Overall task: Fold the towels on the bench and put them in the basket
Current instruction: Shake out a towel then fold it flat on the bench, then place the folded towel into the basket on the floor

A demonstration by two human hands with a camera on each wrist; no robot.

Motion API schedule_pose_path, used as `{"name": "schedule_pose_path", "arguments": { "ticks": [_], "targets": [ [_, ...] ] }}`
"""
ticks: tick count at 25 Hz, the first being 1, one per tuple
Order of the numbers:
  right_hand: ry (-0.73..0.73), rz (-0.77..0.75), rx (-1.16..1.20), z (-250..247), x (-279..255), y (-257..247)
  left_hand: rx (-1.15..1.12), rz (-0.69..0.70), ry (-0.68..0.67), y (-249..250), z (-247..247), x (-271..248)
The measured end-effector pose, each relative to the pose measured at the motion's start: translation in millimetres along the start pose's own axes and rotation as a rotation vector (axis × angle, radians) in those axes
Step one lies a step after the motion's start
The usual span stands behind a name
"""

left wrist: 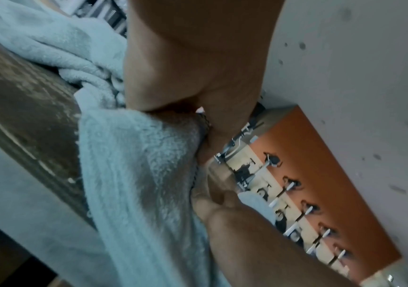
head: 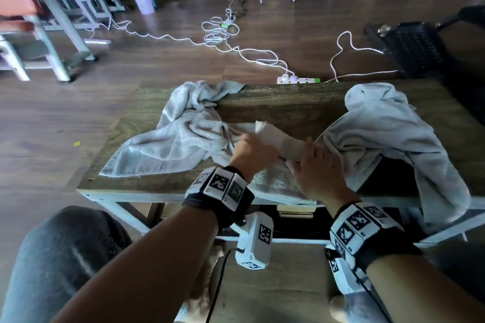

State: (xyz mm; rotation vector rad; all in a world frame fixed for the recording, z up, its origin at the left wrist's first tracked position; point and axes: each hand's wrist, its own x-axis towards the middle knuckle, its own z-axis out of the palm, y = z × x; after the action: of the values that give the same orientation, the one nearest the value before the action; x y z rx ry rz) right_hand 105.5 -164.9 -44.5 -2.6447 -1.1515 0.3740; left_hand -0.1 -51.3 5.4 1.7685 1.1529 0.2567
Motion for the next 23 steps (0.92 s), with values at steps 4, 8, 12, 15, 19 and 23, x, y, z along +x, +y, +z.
{"name": "schedule_pose_path", "arguments": {
  "ticks": [4, 8, 12, 15, 19, 23],
  "targets": [
    [0.09, 0.001, 0.494, -50, -16, -29, -0.339, 0.098, -0.103, 22, -42, -35],
    [-0.059, -0.026, 1.032, -76, -40, -80, -0.619, 0.107, -0.062, 20, -102, -83],
    [-0.297, -0.113, 1.217, -71, -59, -127, -0.647, 0.094, 0.058, 11, -153, -134],
    [-0.325, -0.248, 1.236, -57, -70, -159, -0.659, 0.087, 0.194, -9, -183, -161],
    [-0.379, -0.384, 1.063, -38, -79, -194, -0.704, 0.017, 0.382, -50, -207, -175],
    [-0.468, -0.523, 0.884, -7, -84, -235, -0.773, -0.052, 0.546, -110, -223, -185]
  ]
}}
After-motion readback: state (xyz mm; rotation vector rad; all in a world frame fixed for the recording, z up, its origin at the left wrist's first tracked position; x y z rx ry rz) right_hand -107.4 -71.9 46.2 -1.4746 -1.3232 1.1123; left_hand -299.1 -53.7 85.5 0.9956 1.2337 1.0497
